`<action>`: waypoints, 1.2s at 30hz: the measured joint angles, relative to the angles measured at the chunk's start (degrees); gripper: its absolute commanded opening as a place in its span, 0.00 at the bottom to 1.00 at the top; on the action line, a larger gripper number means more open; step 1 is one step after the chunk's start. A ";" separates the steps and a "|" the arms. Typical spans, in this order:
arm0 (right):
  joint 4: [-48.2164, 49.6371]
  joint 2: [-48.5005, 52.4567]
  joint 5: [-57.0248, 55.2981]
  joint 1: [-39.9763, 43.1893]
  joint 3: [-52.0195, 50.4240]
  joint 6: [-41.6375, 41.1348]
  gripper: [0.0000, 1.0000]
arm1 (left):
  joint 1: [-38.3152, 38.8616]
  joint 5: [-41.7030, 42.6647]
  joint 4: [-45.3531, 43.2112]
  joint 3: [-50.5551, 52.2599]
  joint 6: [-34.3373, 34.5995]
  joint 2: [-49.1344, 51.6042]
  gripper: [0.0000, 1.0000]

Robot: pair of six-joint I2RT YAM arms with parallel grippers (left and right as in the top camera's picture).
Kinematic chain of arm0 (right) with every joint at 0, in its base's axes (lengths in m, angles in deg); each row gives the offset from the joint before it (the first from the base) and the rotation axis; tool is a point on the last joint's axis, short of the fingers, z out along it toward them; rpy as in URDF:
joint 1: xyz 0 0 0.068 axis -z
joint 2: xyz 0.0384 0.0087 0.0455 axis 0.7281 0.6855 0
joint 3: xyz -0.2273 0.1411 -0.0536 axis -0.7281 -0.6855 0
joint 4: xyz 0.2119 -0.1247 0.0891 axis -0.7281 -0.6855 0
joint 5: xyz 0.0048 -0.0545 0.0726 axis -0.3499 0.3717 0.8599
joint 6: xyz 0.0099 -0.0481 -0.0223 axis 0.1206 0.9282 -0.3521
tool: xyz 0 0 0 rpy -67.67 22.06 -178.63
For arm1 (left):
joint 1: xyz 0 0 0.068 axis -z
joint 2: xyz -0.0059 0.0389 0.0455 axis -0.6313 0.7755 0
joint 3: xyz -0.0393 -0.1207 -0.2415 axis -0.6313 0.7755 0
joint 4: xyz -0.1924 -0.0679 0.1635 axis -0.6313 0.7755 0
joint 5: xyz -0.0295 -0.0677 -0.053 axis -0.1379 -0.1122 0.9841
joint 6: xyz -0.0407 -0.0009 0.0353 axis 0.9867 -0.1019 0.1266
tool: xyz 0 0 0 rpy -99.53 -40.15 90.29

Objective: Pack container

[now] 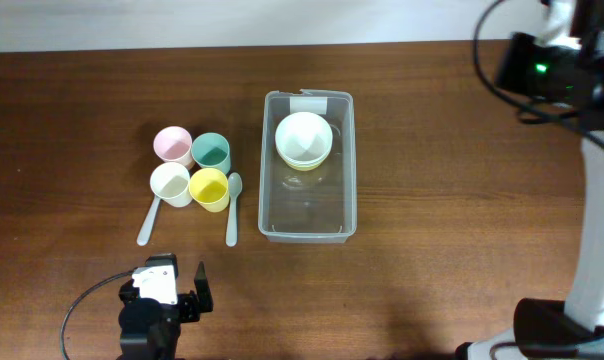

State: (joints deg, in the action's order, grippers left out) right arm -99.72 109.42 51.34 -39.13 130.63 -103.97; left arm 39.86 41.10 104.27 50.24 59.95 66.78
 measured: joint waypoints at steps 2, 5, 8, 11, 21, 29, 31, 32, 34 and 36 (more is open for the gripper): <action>-0.76 0.55 -0.31 2.69 -0.33 0.02 0.99 | 0.00 0.02 0.00 0.00 0.00 0.00 1.00; -1.22 1.36 -0.87 7.85 -0.44 0.22 0.99 | 0.00 0.02 0.00 0.00 0.00 0.00 1.00; -1.36 1.36 -0.87 9.64 -0.44 0.22 0.99 | 0.00 0.02 -0.04 0.00 0.00 0.00 1.00; -1.46 1.36 -0.85 9.90 -0.44 0.22 0.99 | 0.00 1.22 -6.14 0.02 0.00 0.00 0.99; -1.46 1.36 -0.85 9.90 -0.44 0.24 0.99 | -0.04 21.88 -14.36 0.13 0.02 0.00 1.00; -1.66 1.36 -0.87 9.90 -0.50 0.24 0.99 | -0.09 20.85 -14.88 -12.83 2.80 11.76 1.00; -1.53 1.38 -0.94 9.90 -0.52 0.24 0.99 | -0.63 19.17 -11.87 -22.88 3.58 22.75 1.00; -1.70 1.38 -0.87 9.90 -0.59 0.20 0.99 | -1.27 18.51 -9.31 -28.65 3.89 28.79 0.99; -1.75 1.36 -0.90 9.90 -0.66 0.24 0.99 | -3.26 17.79 -1.36 -40.74 3.89 41.05 1.00; -1.57 1.36 -0.90 9.90 -0.66 0.22 0.99 | -5.35 17.38 2.67 -50.88 3.58 51.23 1.00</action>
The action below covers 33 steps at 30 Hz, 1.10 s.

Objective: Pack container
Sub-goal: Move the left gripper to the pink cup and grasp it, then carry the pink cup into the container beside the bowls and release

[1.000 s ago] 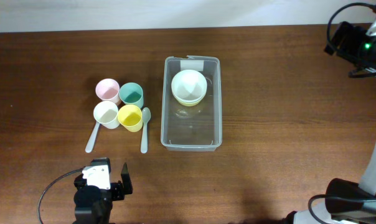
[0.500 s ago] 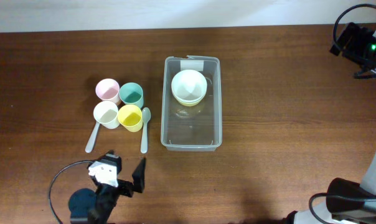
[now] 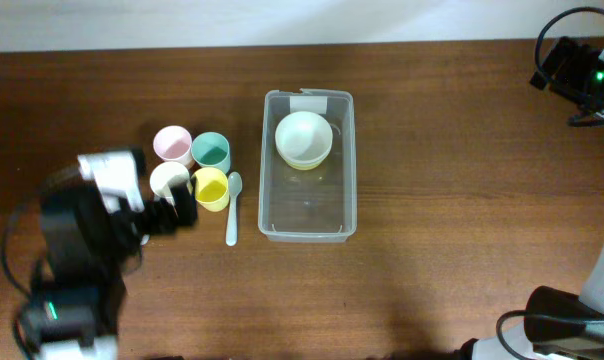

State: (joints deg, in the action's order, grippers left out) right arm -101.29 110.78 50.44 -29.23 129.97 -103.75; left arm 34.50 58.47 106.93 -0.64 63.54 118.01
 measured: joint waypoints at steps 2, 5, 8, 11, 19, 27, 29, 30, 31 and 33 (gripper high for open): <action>-0.02 0.00 0.02 0.00 -0.02 0.02 0.99 | -2.40 -0.26 6.16 -10.75 -0.76 10.40 1.00; -0.07 0.00 0.04 0.00 -0.07 0.02 0.99 | -5.99 -0.17 13.38 -29.35 -1.73 27.65 1.00; -0.04 0.00 0.02 0.00 -0.07 0.00 0.99 | -6.75 0.24 14.97 -38.14 -2.14 37.09 1.00; -0.04 0.00 0.02 0.00 -0.07 0.00 0.99 | -6.73 0.46 14.73 -40.81 -2.56 43.10 0.99; -0.07 0.00 0.02 0.00 -0.07 0.02 0.99 | -6.73 -3.04 18.36 -41.07 -2.82 55.28 1.00; -0.07 0.00 0.04 0.00 -0.07 -0.02 0.99 | -6.73 -7.13 13.99 -41.09 -4.00 59.52 0.83; -0.07 0.00 0.02 0.00 -0.07 0.02 0.99 | -6.75 -8.17 13.86 -41.13 -4.72 61.05 0.81; -0.07 0.00 0.02 0.00 -0.07 0.02 0.99 | -6.73 -8.61 13.88 -41.16 -5.38 62.14 0.80; -0.07 0.00 0.04 0.00 -0.07 0.02 0.99 | -6.73 -8.83 14.01 -41.16 -5.81 63.54 0.79; -0.07 0.00 0.04 0.00 -0.07 0.00 0.99 | -6.73 -9.31 14.03 -41.16 -6.51 65.68 0.79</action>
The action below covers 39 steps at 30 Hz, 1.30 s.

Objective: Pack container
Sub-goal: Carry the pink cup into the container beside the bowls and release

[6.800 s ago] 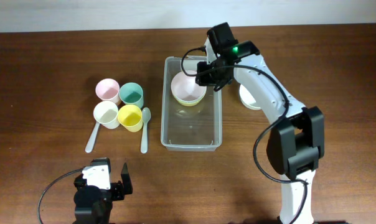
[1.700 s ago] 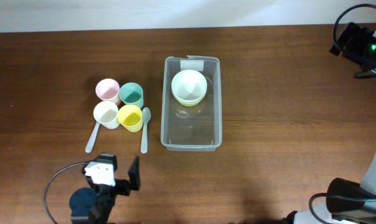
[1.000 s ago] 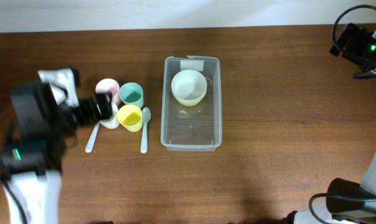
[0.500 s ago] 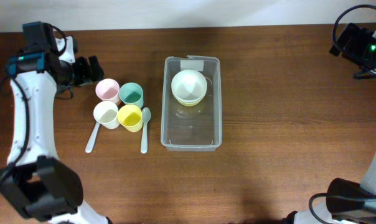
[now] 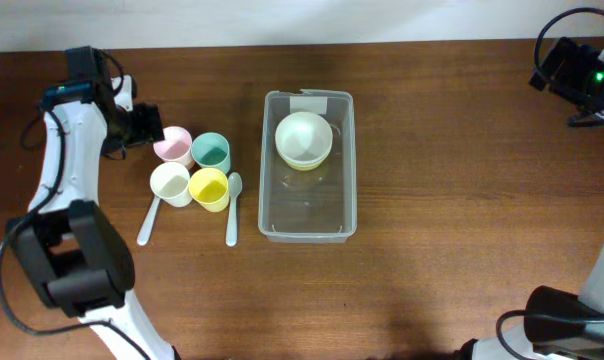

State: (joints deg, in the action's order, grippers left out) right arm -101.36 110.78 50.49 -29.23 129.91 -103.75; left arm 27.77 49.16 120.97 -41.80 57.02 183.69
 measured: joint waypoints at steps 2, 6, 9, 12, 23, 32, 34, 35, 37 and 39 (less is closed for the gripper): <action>0.00 0.00 -0.02 0.00 0.00 0.02 0.99 | 0.00 -0.39 -0.07 0.00 -0.81 1.92 0.78; 0.00 0.00 -0.02 0.00 0.00 0.04 0.99 | 0.00 -0.57 -0.59 0.00 -2.78 4.35 0.67; 0.00 0.00 0.00 0.00 0.00 0.00 0.99 | 0.00 -0.57 -2.29 -0.02 -3.17 6.21 0.61; 0.00 0.00 -0.02 0.00 0.00 0.00 0.99 | 0.11 -0.55 -6.08 0.00 -3.56 6.91 0.37; -0.02 0.00 -0.02 0.00 0.00 0.00 0.99 | 2.43 -0.59 -7.32 -0.59 -4.02 6.91 0.01; 0.04 0.00 0.00 0.00 0.00 0.02 0.99 | 2.75 -4.15 11.15 -26.93 -3.82 7.87 0.02; 0.04 0.00 -0.02 0.00 0.00 0.00 0.99 | 3.58 -3.93 17.20 -34.56 -3.63 7.78 0.01; 0.00 0.00 -0.02 0.00 0.00 0.02 0.99 | 4.98 -3.67 21.27 -39.52 -3.23 7.61 0.01; -0.02 0.00 0.00 0.00 0.00 0.00 0.99 | 8.24 -1.81 26.95 -44.96 -2.16 7.28 0.01; -0.02 0.00 -0.02 0.00 0.00 -0.04 0.99 | 12.07 0.68 29.81 -46.93 -1.60 7.28 0.02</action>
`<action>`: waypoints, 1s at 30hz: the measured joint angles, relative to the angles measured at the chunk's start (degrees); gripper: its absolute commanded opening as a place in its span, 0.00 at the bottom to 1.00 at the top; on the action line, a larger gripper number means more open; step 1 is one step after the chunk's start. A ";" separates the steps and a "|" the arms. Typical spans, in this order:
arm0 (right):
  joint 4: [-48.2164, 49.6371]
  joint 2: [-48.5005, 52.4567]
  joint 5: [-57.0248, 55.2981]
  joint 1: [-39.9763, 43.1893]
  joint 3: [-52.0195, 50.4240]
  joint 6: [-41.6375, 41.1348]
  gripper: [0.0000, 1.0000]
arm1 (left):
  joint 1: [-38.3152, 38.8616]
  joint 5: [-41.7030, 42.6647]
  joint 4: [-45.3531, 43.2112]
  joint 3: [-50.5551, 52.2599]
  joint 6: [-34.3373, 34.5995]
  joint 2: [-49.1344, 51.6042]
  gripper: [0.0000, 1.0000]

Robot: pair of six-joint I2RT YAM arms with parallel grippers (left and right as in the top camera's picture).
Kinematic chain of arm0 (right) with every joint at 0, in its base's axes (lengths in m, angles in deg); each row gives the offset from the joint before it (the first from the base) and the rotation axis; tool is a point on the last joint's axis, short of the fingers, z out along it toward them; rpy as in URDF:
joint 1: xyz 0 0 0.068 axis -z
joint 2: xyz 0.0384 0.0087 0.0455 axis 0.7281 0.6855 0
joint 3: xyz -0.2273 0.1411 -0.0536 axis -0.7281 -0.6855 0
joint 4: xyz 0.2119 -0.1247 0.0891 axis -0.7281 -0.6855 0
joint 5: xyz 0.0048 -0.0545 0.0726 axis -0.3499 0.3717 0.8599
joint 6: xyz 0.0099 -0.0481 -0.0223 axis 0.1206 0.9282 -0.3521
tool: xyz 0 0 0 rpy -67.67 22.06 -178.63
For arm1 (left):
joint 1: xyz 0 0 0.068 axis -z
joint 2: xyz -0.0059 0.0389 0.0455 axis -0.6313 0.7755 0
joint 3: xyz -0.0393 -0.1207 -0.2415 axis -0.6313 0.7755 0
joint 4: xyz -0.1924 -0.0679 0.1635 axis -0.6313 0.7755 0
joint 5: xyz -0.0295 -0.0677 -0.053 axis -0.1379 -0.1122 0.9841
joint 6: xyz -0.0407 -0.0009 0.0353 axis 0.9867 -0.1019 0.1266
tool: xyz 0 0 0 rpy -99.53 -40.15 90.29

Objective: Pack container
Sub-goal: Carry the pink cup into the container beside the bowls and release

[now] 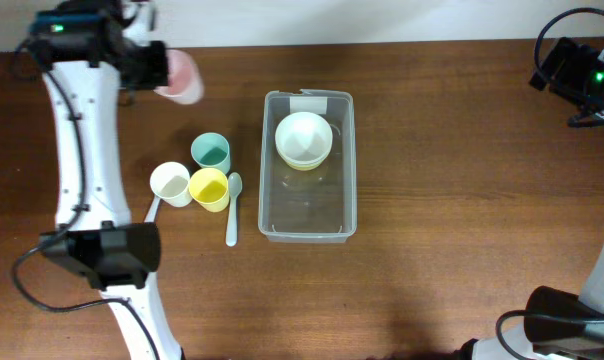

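A clear plastic container (308, 225) stands mid-table with stacked bowls, white on yellow (303, 139), in its far end. My left gripper (160, 70) is raised near the far left of the table, shut on the pink cup (183, 77), which lies tilted sideways in its hold. On the table to the left of the container stand the teal cup (211, 153), the white cup (169, 183) and the yellow cup (209, 188). A pale spoon (232, 208) lies beside the yellow cup; another spoon (152, 211) shows partly behind my left arm. My right gripper is out of view.
My left arm (82, 150) runs down the left side of the table to its base (100, 256). The right arm's dark housing (577, 75) sits at the far right edge. The table's far edge meets a white wall.
My left gripper was beside the pink cup standing on the table; now it holds that cup lifted and tilted, farther back. The other cups, spoons and container have not moved.
At first my left gripper hung low near the front left, with all the cups grouped together. Then it was beside the white cup, then at the pink cup's left side. Now the pink cup is off the table in its grip. The right arm stayed far right.
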State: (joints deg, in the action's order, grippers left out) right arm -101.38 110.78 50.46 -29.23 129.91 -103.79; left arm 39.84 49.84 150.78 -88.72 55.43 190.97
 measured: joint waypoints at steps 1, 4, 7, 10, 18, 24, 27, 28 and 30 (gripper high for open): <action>0.02 0.00 0.00 0.00 0.00 0.07 0.99 | 1.27 0.63 1.53 -0.11 0.20 0.00 0.02; 0.02 0.00 0.00 0.00 0.00 0.04 0.99 | 7.26 1.88 6.91 -0.11 0.46 0.02 0.01; 0.02 0.00 0.00 0.00 0.00 0.09 0.99 | 12.96 1.86 8.22 -0.11 0.66 0.02 0.02; 0.00 0.00 0.00 0.00 0.00 0.07 0.99 | 18.25 0.83 8.22 -0.11 0.85 0.04 0.02; 0.02 0.00 0.02 0.00 0.00 0.04 0.99 | 28.39 -2.12 4.00 10.51 1.36 1.18 0.02; 0.02 0.00 0.00 0.00 0.00 0.04 0.99 | 28.98 -2.62 -7.82 25.86 2.38 1.77 0.02; 0.00 0.00 0.00 0.00 0.00 0.04 0.99 | 28.98 -2.69 -11.89 29.79 2.43 1.88 0.02; 0.02 0.00 0.00 0.00 0.00 0.07 0.99 | 28.98 -2.67 -12.59 30.75 2.43 1.95 0.01; 0.00 0.00 0.00 0.00 0.00 0.07 0.99 | 29.07 -2.51 -14.97 32.79 2.43 1.97 0.02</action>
State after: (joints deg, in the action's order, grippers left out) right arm -101.38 110.78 50.46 -29.23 129.91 -103.73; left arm 68.91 47.33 135.81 -55.94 57.85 192.93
